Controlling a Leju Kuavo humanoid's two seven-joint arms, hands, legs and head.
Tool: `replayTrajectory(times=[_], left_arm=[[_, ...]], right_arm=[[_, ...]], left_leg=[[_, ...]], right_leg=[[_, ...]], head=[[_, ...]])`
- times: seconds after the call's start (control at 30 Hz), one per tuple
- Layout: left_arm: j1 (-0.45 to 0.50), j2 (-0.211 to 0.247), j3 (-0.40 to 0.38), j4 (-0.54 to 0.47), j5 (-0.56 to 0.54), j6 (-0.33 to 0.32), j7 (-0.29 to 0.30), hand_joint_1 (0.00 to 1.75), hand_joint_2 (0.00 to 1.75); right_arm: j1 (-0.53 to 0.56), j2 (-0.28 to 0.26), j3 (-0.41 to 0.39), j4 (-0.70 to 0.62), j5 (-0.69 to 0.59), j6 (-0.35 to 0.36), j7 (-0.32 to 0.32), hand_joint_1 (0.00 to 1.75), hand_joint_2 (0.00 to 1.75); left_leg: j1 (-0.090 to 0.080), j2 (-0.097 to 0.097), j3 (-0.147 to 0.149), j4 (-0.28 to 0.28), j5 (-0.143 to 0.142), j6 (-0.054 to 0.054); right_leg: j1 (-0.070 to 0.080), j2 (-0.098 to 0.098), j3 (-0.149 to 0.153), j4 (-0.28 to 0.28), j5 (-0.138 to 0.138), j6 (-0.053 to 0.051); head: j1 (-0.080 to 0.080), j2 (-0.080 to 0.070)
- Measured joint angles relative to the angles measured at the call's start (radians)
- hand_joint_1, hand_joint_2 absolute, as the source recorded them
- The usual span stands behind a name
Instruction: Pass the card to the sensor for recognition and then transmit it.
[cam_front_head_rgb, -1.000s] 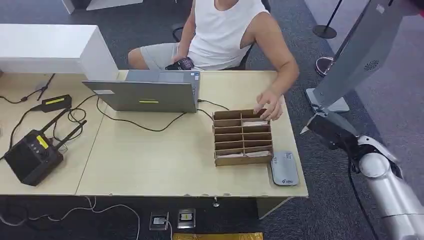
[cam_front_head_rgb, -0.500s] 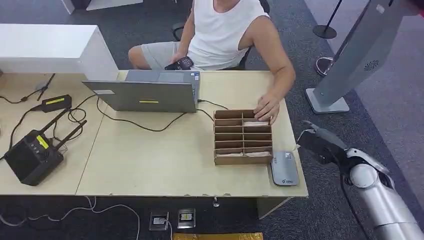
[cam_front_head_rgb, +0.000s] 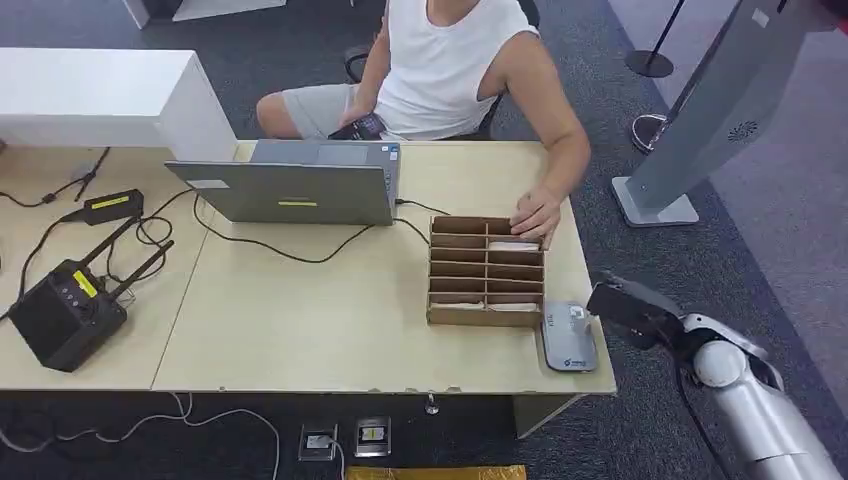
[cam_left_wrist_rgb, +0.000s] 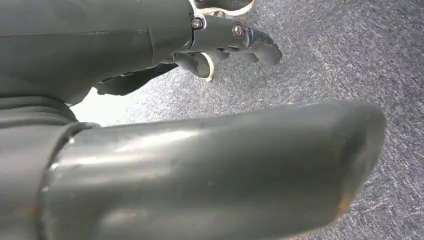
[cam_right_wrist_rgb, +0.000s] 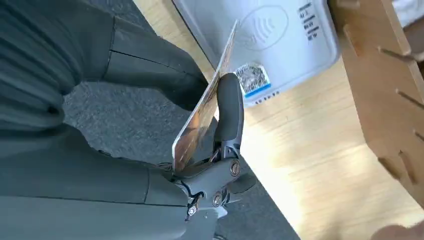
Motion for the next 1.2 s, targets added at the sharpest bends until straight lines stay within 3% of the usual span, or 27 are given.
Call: replayTrajectory(times=[0.4, 1.2], left_arm=[[-0.001, 0.003, -0.002, 0.000, 0.004, -0.014, 0.001, 0.00, 0.00], [-0.007, 0.002, -0.020, 0.011, 0.019, -0.012, 0.002, 0.00, 0.00]], right_arm=[[0.058, -0.005, 0.006, -0.019, -0.048, 0.046, 0.042, 1.75, 1.75], [0.047, 0.000, 0.031, -0.029, -0.018, -0.001, 0.053, 1.75, 1.75]], left_leg=[[0.000, 0.001, 0.003, 0.000, 0.000, 0.000], [0.000, 0.002, 0.005, 0.000, 0.000, 0.000]], right_leg=[[0.000, 0.001, 0.002, 0.000, 0.000, 0.000], [0.000, 0.002, 0.004, 0.000, 0.000, 0.000]], head=[[0.000, 0.000], [0.000, 0.000]])
